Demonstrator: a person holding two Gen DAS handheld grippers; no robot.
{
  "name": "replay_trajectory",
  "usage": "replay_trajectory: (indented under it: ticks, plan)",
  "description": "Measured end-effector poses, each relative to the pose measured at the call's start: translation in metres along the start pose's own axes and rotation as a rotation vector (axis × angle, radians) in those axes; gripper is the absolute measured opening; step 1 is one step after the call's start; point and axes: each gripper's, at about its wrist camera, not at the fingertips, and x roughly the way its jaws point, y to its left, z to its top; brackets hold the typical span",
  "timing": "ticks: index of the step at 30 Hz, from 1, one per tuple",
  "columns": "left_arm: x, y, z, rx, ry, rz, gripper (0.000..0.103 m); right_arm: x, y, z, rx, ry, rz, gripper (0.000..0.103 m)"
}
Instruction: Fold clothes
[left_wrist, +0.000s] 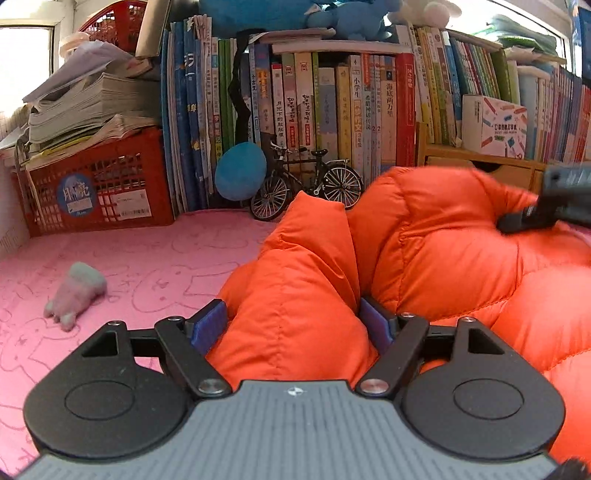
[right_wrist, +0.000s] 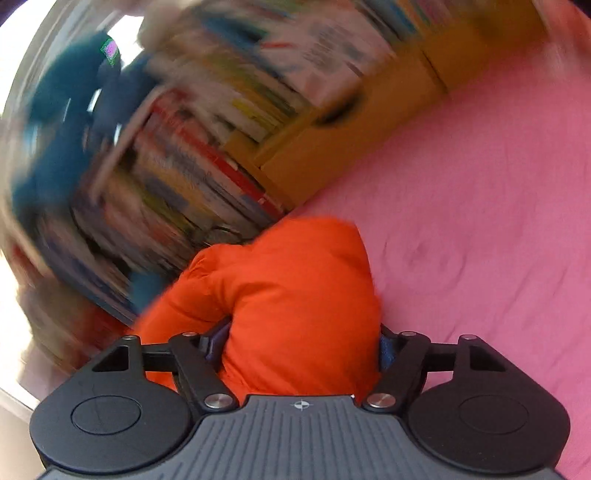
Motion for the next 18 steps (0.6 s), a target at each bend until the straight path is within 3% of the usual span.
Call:
replay_trajectory:
  ticks: [3,5,10,14,17,18]
  plan:
    - [-0.001,-0.001,-0.001,0.001,-0.008,0.001,0.079,-0.002,0.035,-0.016,-0.367,-0.092,-0.171,0.071]
    - [-0.001,0.000,-0.001,-0.008,-0.007,-0.006,0.079,0.004,0.044,-0.020,-0.477,-0.113,-0.220,0.071]
    - [0.000,0.000,-0.001,-0.017,-0.005,-0.015,0.079,0.022,0.041,-0.020,-0.566,-0.127,-0.284,0.070]
    - [0.001,0.000,-0.001,-0.019,0.005,-0.015,0.081,0.029,0.039,-0.015,-0.597,-0.128,-0.269,0.071]
    - [0.001,0.001,-0.001,-0.024,0.009,-0.021,0.082,-0.001,0.044,-0.022,-0.682,-0.245,-0.254,0.063]
    - [0.001,0.001,-0.001,-0.026,0.010,-0.022,0.083,-0.019,0.051,-0.025,-0.685,-0.302,-0.293,0.063]
